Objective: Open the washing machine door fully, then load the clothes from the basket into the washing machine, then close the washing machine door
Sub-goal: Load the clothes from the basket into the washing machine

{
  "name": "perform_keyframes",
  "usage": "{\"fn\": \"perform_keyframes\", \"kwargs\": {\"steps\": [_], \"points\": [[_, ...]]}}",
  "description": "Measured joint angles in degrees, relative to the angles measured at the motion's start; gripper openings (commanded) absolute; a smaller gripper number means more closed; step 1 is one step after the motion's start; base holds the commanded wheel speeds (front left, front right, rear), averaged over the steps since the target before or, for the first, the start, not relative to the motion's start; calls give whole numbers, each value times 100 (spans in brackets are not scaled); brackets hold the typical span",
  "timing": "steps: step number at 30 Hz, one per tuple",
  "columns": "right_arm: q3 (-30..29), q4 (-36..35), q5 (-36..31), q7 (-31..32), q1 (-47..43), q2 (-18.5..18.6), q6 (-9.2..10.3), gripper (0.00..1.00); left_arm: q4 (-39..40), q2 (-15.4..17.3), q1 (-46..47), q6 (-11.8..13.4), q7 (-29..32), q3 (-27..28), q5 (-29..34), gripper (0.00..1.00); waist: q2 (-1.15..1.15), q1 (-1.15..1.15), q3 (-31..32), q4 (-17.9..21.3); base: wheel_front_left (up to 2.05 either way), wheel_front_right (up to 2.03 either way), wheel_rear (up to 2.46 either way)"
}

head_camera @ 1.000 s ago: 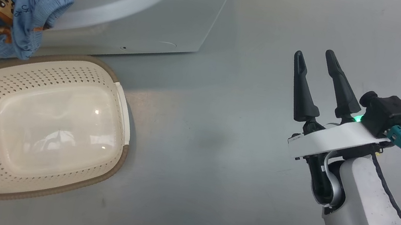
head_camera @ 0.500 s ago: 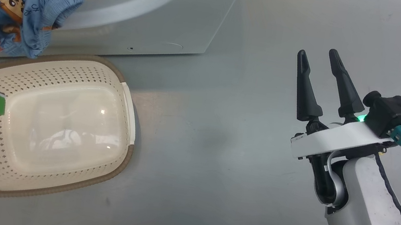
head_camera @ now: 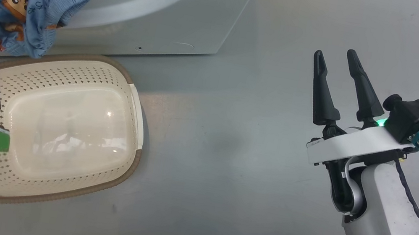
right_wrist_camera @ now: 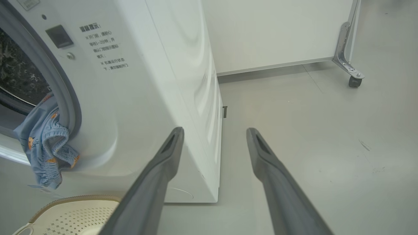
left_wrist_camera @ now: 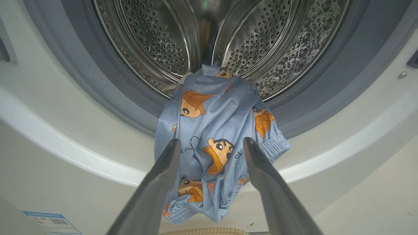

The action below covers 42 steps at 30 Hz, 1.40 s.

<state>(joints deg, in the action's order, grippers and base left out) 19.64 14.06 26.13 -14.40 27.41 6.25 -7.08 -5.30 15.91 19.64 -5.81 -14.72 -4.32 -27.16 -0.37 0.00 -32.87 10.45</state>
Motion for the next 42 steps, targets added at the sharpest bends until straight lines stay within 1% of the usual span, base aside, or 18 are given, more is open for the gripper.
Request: {"fn": "perform_keyframes", "kwargs": {"steps": [8, 9, 12, 24, 30, 33, 42], "points": [[-45, -4, -40, 0, 0, 24, 0, 100, 187, 18, -164, 0, 0, 32, 276, 100, 0, 0, -17, 3, 0, 0, 0], [-37, -5, -40, 0, 0, 21, 0, 100, 264, 18, -296, 2, 0, 47, 422, 100, 0, 0, -22, 9, 0, 0, 0], [-26, -4, -40, 0, 1, 20, 0, 100, 261, 15, -398, 10, 0, 40, 460, 100, 0, 0, -25, 19, 0, 0, 0], [30, 0, -40, 0, 2, -18, 0, 100, -181, 47, -426, -9, 69, -179, 492, 100, 0, 0, -43, 75, 0, 0, 0], [55, 2, -38, 0, 6, -45, 0, 100, -532, 92, -143, -16, 361, -385, 450, 100, 0, 0, -68, 125, 0, 0, 0], [69, 3, -36, 0, 10, -57, 0, 100, -731, 109, 99, -60, 479, -458, 433, 100, 0, 0, -84, 155, 0, 0, 0], [85, 4, -34, 0, 28, -80, 0, 100, -1407, 99, 792, -67, 948, -569, 127, 100, 0, 0, -149, 257, 0, 0, 0]]}}
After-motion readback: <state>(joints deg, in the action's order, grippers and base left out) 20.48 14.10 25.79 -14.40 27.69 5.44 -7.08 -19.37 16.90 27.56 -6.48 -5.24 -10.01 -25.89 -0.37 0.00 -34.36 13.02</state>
